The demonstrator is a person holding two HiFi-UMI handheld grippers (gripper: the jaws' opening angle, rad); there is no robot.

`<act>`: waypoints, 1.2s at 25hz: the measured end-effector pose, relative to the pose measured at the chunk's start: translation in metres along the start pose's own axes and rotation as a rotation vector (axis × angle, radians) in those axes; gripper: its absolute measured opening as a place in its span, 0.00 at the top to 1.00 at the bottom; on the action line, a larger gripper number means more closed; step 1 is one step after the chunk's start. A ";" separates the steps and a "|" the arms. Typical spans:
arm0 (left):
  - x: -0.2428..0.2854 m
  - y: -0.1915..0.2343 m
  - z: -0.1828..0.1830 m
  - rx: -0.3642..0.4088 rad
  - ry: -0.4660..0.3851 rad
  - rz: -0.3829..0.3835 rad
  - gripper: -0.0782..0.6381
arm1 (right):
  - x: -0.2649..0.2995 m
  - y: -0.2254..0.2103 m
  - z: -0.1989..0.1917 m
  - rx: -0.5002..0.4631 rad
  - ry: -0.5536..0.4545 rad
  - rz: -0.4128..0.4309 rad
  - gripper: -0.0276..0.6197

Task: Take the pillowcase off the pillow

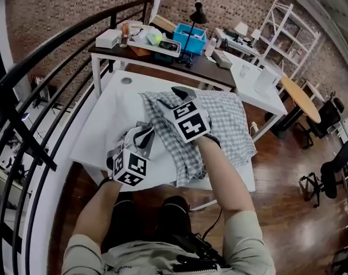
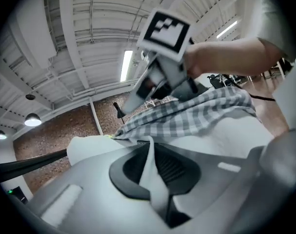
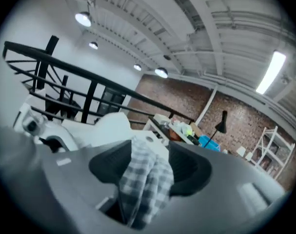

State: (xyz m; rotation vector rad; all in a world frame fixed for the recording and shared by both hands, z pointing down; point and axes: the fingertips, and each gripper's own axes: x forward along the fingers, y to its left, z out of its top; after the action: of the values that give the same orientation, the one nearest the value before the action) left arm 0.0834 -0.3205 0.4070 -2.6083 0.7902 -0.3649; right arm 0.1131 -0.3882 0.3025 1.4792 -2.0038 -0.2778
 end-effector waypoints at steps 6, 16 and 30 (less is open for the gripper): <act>-0.023 0.005 0.013 0.026 -0.089 0.056 0.87 | 0.049 -0.008 -0.044 -0.125 0.256 -0.015 0.92; -0.085 0.048 0.063 -0.009 -0.249 0.111 0.87 | -0.010 -0.172 -0.101 -0.149 0.415 -0.423 0.93; -0.042 0.051 0.040 -0.013 -0.099 0.108 0.74 | -0.106 -0.107 -0.106 0.224 -0.026 -0.410 0.73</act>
State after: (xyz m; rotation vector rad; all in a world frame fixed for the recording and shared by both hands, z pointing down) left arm 0.0393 -0.3236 0.3437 -2.5606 0.8979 -0.1984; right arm 0.2783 -0.3081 0.2934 2.0377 -1.7802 -0.2473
